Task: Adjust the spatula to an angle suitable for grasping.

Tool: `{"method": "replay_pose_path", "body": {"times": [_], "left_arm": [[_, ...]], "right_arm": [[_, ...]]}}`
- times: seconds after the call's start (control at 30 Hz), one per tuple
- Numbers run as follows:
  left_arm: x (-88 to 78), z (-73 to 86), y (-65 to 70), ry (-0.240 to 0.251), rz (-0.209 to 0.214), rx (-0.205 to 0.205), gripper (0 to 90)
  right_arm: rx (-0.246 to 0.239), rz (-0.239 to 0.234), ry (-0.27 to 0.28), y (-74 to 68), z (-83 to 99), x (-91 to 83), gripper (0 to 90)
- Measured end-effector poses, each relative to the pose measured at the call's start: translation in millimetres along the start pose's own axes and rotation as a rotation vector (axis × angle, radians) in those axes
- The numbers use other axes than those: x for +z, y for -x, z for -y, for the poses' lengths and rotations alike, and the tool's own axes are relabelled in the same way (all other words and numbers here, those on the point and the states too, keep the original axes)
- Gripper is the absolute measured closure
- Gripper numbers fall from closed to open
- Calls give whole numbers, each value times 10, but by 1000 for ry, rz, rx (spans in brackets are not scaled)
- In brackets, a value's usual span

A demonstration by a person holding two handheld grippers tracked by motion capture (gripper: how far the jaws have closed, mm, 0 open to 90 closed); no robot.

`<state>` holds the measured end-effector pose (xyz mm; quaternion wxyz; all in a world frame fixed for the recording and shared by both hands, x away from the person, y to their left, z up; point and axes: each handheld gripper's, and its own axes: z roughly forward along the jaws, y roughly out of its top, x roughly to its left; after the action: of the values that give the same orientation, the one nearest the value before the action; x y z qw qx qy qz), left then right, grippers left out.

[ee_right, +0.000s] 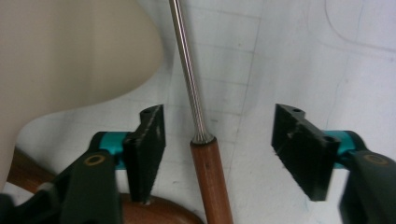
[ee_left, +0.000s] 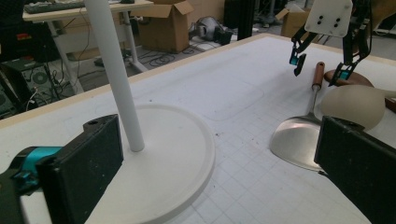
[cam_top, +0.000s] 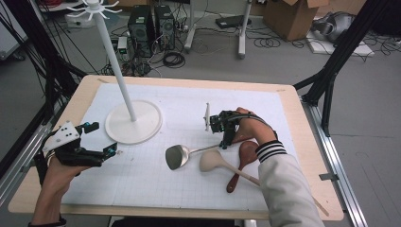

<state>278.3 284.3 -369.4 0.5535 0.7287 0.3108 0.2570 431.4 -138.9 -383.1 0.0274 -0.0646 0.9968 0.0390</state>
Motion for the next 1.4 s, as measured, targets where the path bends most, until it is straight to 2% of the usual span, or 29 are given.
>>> {"method": "replay_pose_path", "body": {"times": [0.03, 0.07, 0.1, 0.2, 0.27, 0.33, 0.4, 0.47, 0.67, 1.17, 1.2, 1.4], "left_arm": [[-1, -1, 0, 0, 0, 0, 17], [-2, -2, 0, 2, -1, -2, 17], [-6, -3, -1, 2, 0, 0, 17], [-14, -6, -3, 3, 0, 0, 17], [-19, -7, -5, 5, -3, -2, 17], [-23, -8, -9, 5, -4, 1, 17], [-24, -9, -9, 5, -3, 1, 17], [-24, -9, -9, 5, -3, 1, 17], [-27, -12, -7, 7, -4, 0, 17], [-22, -12, -1, 7, 1, 1, 17], [-21, -12, -1, 7, 1, 1, 17], [-27, -11, -7, 7, -1, 0, 17]], "right_arm": [[-9, 0, 0, 1, -13, 4, 378], [6, -4, -13, -15, -25, 3, 395], [-14, -4, -7, -9, -37, 16, 412], [-35, -18, -23, -12, -67, 60, 449], [-28, -35, -51, -30, -78, 80, 475], [-40, -41, -57, -28, -89, 103, 500], [-34, -50, -68, -39, -97, 113, 521], [-58, -50, -62, -30, -110, 127, 558], [-87, -61, -78, -42, -137, 153, 643], [-109, -63, -90, -50, -145, 199, 738], [-125, -60, -80, -41, -148, 205, 741], [-120, -66, -86, -47, -159, 218, 755]]}}
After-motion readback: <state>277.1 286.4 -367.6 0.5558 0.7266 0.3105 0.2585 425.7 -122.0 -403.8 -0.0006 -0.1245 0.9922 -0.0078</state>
